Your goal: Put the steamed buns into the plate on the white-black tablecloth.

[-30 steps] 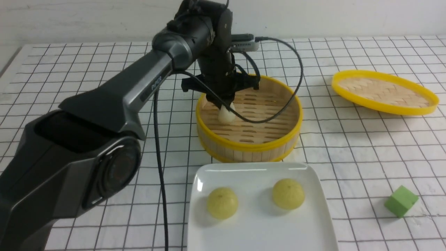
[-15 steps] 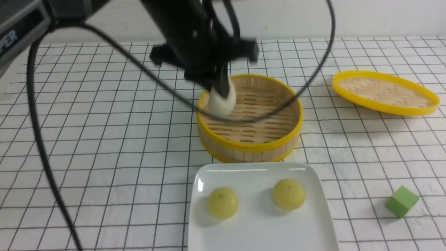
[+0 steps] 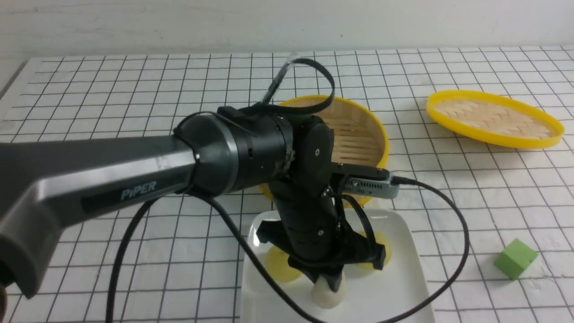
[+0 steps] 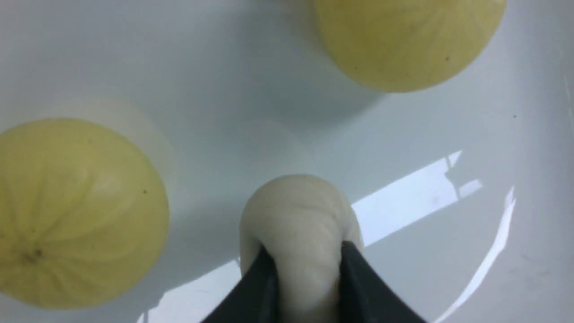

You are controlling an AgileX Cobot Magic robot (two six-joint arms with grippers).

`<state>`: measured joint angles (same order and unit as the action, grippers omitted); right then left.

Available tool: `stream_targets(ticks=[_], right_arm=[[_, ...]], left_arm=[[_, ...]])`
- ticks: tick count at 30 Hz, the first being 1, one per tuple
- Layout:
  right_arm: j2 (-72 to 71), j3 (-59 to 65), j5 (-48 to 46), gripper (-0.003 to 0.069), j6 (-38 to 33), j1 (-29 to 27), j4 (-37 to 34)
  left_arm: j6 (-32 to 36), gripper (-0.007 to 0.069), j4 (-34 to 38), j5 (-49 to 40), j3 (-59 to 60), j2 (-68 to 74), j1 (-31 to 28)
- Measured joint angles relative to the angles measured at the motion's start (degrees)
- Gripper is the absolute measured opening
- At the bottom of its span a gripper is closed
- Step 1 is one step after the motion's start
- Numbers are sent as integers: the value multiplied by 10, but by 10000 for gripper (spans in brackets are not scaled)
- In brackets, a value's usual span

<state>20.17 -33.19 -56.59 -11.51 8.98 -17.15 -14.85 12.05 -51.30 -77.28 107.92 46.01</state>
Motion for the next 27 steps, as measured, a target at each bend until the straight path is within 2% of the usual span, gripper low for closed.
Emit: stream_targets(ticks=[4,6,9,14,18,23,27], right_arm=[[-4,-70,-82,93,43,0,40],[-17,-84,-109,31,59,0,62],[-48,-82,-122,-13,74,0,80],[-122,-76,-130,-15,111,0,99],[-182,-76,-136,-15,121,0,117],[-214,-68,-123,-13,123,0,133],[-214,15,16,-11,124,0,120]], left_arm=[[0,319,-2,32,0,0,0],[1,379,-11,57,0,0,0],[1,433,-18,64,-4,-1,0],[0,461,-19,54,-7,-16,0],[11,460,-39,65,-17,-32,0],[11,398,-79,63,-39,-58,0],[11,230,-116,38,-56,-88,0]])
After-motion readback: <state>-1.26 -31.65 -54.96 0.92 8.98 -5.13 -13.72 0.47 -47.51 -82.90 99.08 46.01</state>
